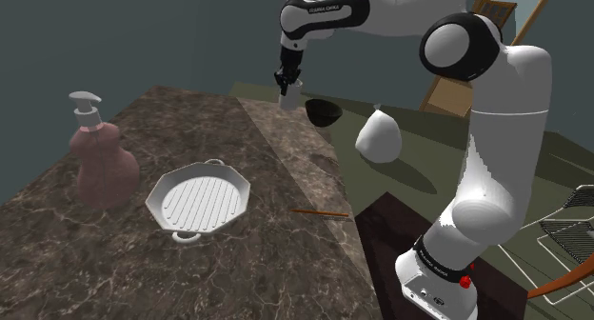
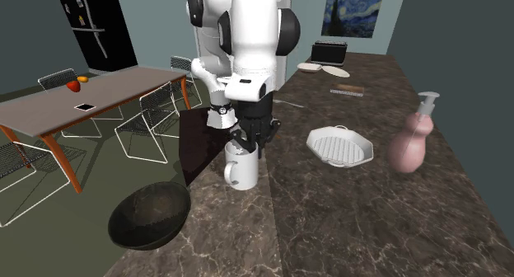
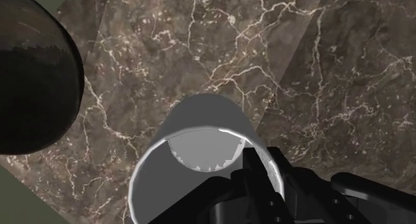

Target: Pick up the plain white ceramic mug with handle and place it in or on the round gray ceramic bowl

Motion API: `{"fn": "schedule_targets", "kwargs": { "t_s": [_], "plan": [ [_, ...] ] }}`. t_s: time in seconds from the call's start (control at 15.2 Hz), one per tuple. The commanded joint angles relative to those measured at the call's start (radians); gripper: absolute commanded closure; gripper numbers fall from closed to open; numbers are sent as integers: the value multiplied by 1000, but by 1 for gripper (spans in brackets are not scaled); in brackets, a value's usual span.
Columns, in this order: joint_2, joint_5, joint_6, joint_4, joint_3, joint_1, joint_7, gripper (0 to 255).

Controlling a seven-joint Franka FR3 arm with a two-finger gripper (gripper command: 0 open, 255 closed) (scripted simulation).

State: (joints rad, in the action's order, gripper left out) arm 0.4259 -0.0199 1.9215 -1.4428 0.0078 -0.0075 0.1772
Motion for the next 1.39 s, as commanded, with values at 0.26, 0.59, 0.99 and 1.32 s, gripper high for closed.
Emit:
{"fn": "schedule_targets", "kwargs": {
  "t_s": [0.26,0.59,0.99,1.32],
  "plan": [
    [-8,0,-72,63,0,1,0,255],
    [16,17,-99,116,-26,-74,103,255],
    [82,39,-154,238,-54,-166,222,255],
    [182,58,-231,413,-72,-247,315,255]
  ]
}}
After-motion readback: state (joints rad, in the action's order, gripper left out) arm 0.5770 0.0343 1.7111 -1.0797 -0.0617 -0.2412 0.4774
